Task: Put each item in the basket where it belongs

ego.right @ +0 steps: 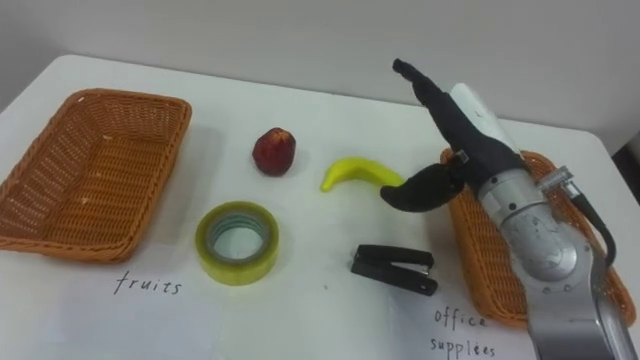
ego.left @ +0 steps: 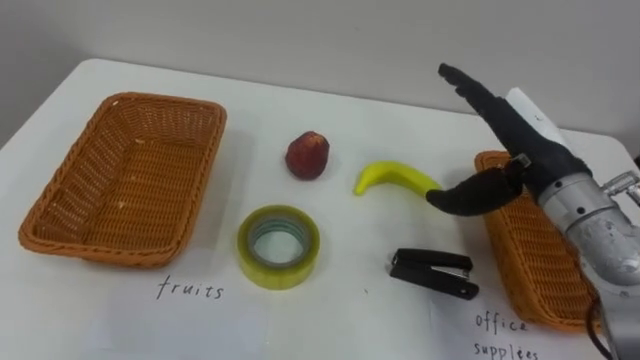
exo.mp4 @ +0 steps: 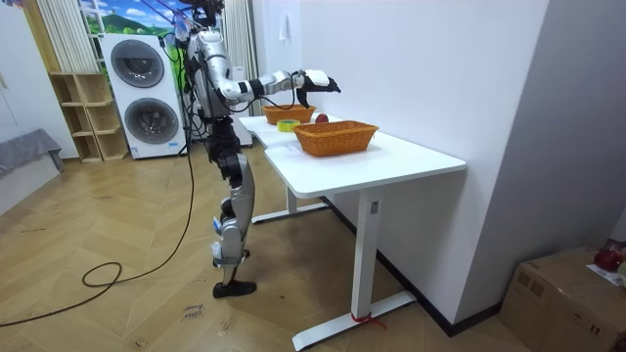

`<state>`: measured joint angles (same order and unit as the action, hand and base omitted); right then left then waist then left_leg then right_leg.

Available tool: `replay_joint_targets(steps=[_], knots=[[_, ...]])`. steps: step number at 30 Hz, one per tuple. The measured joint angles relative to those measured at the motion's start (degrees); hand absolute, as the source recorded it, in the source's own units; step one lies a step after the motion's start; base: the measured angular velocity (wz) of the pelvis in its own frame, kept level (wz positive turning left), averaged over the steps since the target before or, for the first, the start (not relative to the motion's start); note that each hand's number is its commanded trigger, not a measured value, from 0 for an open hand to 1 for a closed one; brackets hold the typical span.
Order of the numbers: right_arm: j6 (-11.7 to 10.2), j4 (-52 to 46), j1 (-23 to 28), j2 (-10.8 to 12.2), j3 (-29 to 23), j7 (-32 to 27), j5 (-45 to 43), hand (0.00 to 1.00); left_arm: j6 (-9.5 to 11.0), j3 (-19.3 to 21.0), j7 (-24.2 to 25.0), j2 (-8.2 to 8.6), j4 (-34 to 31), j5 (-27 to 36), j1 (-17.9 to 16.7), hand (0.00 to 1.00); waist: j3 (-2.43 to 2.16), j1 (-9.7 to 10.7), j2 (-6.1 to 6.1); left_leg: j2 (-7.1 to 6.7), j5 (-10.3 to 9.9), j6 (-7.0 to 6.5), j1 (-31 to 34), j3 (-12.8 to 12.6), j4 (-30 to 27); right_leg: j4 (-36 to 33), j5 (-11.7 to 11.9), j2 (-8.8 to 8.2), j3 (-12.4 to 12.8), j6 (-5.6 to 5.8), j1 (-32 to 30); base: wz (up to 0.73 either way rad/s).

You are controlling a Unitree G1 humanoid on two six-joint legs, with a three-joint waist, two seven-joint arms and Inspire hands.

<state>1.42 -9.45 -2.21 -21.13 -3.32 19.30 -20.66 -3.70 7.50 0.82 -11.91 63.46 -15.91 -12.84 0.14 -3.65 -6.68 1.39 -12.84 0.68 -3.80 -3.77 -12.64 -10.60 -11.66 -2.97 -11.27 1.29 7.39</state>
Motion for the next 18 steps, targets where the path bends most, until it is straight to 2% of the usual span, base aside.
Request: replay_joint_targets(steps=[6,10,14,18], knots=[[0.1,0.2,1.6,0.0,0.3,1.5,-0.4,0.00,0.0,0.0,-0.1,-0.12,0.1,0.0,0.3,0.00,0.09,-0.3,0.11,0.01,0.0,0.00,-0.1,0.0,-0.1,0.0,0.1,0.00,0.0,-0.09,0.2,0.00],[1.2,1.6,2.1,0.0,2.2,1.5,-0.4,0.00,0.0,0.0,-0.1,-0.14,0.1,0.0,0.7,0.00,0.16,-0.4,0.21,0.01,0.0,0.00,0.0,0.0,-0.1,0.0,0.2,0.00,0.0,-0.07,0.1,0.00],[2.2,2.0,4.5,0.1,2.4,2.1,-0.4,0.00,0.0,0.1,-0.1,-0.14,0.1,0.0,1.6,0.00,0.18,-1.5,0.24,0.00,0.0,0.00,0.1,-0.1,0.1,0.0,0.2,0.00,0.1,-0.04,-0.1,0.00],[2.4,3.2,4.7,0.1,4.5,2.6,-0.3,0.00,0.0,-0.2,-0.5,-0.13,0.2,0.1,1.6,0.00,0.21,-1.6,0.28,0.02,0.0,0.00,0.0,-0.1,0.1,0.1,0.2,0.04,0.1,-0.04,-0.1,0.00]])
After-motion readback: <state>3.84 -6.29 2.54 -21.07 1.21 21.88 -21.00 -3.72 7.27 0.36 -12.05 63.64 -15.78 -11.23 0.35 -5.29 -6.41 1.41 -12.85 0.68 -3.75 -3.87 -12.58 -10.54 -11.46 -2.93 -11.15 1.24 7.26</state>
